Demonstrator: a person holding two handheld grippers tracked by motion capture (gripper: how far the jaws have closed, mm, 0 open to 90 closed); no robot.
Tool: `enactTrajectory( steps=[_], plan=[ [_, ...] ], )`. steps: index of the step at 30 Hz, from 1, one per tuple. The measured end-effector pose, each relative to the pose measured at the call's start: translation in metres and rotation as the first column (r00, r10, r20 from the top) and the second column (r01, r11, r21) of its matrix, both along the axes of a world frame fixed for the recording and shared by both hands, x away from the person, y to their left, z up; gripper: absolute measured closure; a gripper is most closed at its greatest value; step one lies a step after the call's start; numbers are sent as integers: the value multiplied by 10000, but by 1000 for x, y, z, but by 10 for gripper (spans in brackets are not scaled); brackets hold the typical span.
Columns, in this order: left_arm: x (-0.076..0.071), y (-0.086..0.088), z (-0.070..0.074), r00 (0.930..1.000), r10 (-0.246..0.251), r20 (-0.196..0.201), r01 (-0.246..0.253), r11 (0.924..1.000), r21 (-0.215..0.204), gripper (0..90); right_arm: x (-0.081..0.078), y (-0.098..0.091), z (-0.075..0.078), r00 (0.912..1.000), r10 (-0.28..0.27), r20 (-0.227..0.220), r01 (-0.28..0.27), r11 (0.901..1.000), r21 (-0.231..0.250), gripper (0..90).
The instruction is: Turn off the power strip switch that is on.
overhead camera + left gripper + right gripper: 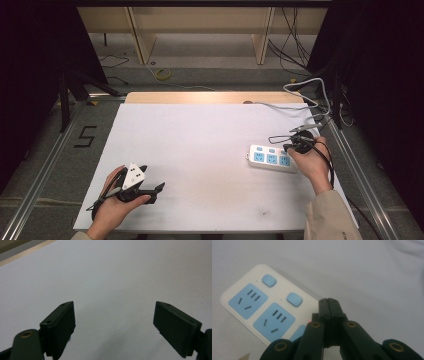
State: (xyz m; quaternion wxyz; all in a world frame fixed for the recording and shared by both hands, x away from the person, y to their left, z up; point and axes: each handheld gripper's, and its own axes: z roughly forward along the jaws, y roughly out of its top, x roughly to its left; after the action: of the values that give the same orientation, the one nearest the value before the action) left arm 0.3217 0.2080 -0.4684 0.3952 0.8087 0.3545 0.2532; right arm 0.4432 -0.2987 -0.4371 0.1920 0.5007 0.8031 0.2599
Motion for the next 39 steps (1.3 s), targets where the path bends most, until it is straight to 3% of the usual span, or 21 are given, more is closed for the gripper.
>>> enactTrajectory(
  steps=[39],
  plan=[
    [0, 0, 0, 10000, -54, -2, 54, 9999, 105, 177, 7, 3, -4, 9987, -36, -508, 19, 9995, -328, 900]
  ],
)
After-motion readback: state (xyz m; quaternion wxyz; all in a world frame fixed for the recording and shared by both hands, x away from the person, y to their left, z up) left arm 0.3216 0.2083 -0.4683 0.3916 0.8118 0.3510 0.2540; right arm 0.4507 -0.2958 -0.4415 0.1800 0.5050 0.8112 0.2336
